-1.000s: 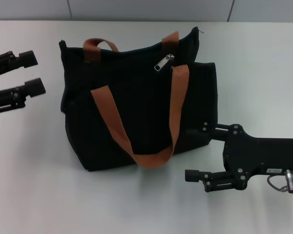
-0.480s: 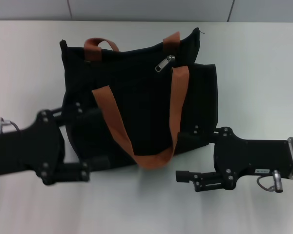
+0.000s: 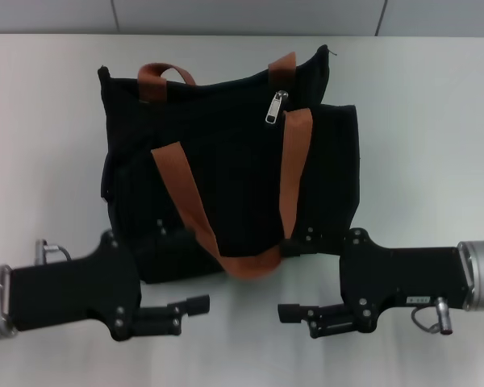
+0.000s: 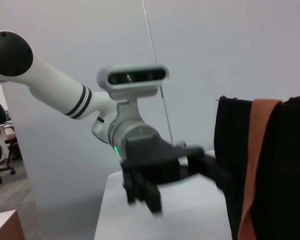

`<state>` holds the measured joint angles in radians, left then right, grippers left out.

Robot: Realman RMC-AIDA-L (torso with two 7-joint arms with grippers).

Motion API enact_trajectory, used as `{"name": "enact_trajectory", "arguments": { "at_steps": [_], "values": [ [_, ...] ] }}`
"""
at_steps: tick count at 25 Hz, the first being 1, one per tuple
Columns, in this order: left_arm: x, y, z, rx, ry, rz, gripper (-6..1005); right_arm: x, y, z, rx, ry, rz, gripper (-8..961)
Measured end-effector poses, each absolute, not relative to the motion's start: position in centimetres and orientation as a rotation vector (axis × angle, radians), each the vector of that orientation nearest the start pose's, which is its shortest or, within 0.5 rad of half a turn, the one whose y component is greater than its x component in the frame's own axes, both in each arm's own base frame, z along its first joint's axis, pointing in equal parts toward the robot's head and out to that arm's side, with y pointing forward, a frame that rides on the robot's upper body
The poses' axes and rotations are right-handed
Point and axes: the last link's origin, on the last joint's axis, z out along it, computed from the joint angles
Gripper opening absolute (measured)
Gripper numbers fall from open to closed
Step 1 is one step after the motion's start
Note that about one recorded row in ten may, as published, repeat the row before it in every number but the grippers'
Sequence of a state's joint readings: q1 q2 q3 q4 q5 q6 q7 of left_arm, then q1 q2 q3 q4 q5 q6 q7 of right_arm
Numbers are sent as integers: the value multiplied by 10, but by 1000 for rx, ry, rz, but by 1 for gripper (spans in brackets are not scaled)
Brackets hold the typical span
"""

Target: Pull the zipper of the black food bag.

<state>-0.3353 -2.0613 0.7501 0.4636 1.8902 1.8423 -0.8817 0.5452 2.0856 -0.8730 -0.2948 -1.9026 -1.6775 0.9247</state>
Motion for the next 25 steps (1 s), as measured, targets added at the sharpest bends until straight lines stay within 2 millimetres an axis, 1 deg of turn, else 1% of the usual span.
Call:
{"name": "enact_trajectory", "arguments": {
  "at_steps": [2,5,17,25],
  "values": [
    [-296,228,-25,-2831,-301,-940,829,252,261,-71,-2973,295,952,839],
    [-297,225,-28,-2871,-300,-918,829,254,257,-77,-2969,302,947,839],
    [-293,225,-28,-2916,-289,-930,829,259,249,-81,-2957,296,952,839],
    [-293,226,-27,-2921,-284,-930,829,259,249,-81,-2955,297,952,839]
  ]
}}
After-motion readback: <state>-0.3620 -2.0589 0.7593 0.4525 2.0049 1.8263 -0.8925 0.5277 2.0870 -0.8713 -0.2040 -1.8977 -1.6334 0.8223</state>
